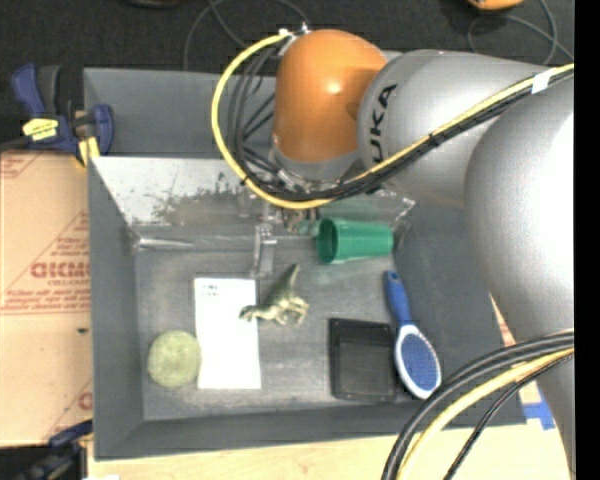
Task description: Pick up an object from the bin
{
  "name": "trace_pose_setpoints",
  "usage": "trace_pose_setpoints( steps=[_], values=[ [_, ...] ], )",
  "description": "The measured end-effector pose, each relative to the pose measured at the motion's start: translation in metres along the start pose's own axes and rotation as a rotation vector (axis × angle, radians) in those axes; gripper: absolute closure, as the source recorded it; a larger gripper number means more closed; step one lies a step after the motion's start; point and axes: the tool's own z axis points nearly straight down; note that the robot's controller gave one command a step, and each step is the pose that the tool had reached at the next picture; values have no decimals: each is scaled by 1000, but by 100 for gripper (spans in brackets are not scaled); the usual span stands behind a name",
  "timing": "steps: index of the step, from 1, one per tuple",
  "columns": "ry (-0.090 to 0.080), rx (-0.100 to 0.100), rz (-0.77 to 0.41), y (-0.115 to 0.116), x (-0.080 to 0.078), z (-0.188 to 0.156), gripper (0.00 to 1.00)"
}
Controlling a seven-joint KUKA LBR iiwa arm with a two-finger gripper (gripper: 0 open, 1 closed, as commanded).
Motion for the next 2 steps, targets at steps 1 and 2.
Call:
trace_pose_setpoints(
  steps=[1,2],
  values=[
    [-8,-1,2,-1,-2,-6,0],
    [-9,2,-169,-30,39,56,0]
  ],
)
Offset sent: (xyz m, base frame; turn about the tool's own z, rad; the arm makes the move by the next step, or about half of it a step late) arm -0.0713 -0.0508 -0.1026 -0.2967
